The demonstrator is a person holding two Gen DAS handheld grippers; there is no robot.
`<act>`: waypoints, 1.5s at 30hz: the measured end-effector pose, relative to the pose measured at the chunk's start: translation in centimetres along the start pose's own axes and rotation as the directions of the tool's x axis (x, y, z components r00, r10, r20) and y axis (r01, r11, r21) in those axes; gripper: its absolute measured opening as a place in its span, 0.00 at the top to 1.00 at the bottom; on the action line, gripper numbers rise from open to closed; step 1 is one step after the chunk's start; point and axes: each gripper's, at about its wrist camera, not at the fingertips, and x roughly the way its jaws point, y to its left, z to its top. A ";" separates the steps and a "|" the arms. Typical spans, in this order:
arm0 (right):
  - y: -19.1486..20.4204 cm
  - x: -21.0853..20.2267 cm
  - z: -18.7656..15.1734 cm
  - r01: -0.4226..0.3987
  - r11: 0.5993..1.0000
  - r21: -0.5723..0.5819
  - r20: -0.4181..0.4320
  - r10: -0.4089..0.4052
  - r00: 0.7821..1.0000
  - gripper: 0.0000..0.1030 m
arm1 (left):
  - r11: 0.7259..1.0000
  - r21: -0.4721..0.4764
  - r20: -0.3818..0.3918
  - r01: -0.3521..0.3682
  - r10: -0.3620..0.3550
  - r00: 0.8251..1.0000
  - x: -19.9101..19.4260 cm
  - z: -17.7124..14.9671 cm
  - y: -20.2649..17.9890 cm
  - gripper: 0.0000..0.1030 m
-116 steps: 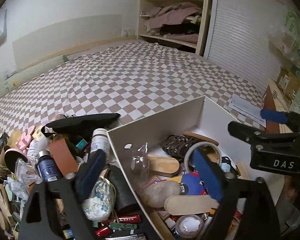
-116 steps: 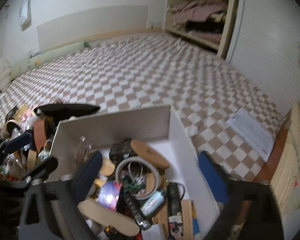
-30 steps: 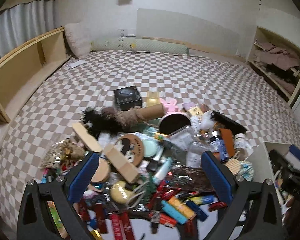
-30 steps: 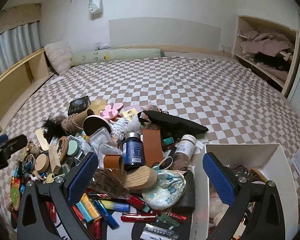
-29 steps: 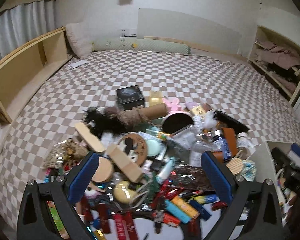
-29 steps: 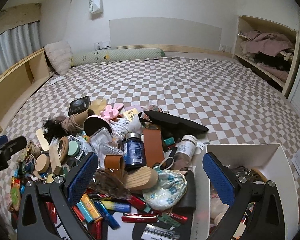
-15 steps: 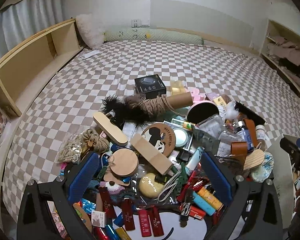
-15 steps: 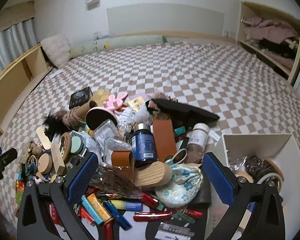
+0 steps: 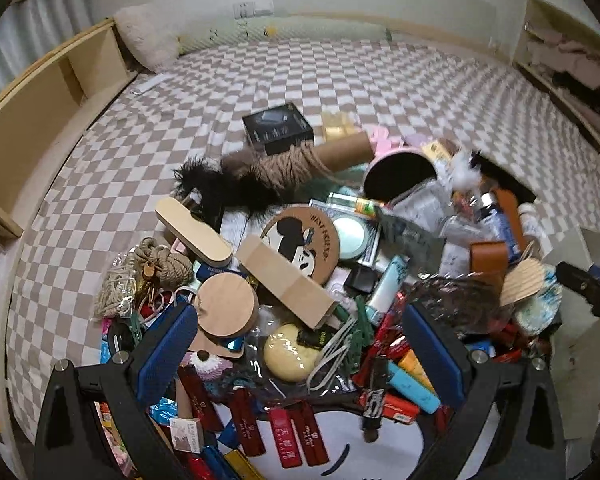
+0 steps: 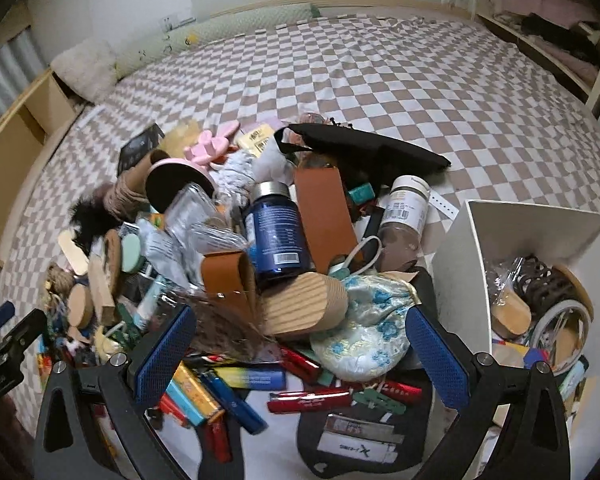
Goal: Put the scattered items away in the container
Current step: 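Lower both tools toward the pile to reach for the next items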
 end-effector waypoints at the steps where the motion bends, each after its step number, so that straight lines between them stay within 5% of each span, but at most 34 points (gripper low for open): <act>1: 0.2 0.2 0.0 -0.003 1.000 -0.012 -0.005 0.003 1.000 0.00 | 1.000 -0.002 -0.013 -0.003 0.003 1.000 0.4 0.0 0.1 0.01; 9: 2.2 1.7 0.2 -0.033 0.993 -0.110 -0.049 0.028 0.998 0.01 | 0.997 -0.078 -0.085 0.011 -0.018 0.996 3.3 0.5 1.8 0.01; 15: 3.8 3.0 0.2 -0.056 0.981 -0.187 -0.088 0.040 0.995 0.26 | 0.992 -0.120 -0.110 0.029 -0.043 0.993 4.6 0.8 2.1 0.01; 23: 5.2 5.0 -0.4 -0.027 0.952 -0.306 -0.123 -0.011 0.992 0.27 | 0.988 -0.141 -0.132 0.056 -0.075 0.988 6.0 1.2 1.6 0.01; 35: 4.1 5.3 -1.5 -0.299 0.927 -0.225 -0.287 0.230 0.930 0.29 | 0.986 -0.147 -0.146 0.078 -0.099 0.984 6.6 1.2 0.4 0.01; 40: 4.4 5.4 -2.3 -0.285 0.933 -0.218 -0.309 0.211 0.927 0.61 | 0.990 -0.121 -0.153 0.074 -0.092 0.984 6.6 0.9 -0.1 0.01; 45: 5.1 4.8 -3.3 -0.348 0.910 -0.227 -0.346 0.259 0.902 0.63 | 0.992 -0.114 -0.155 0.063 -0.080 0.985 6.5 0.7 0.3 0.01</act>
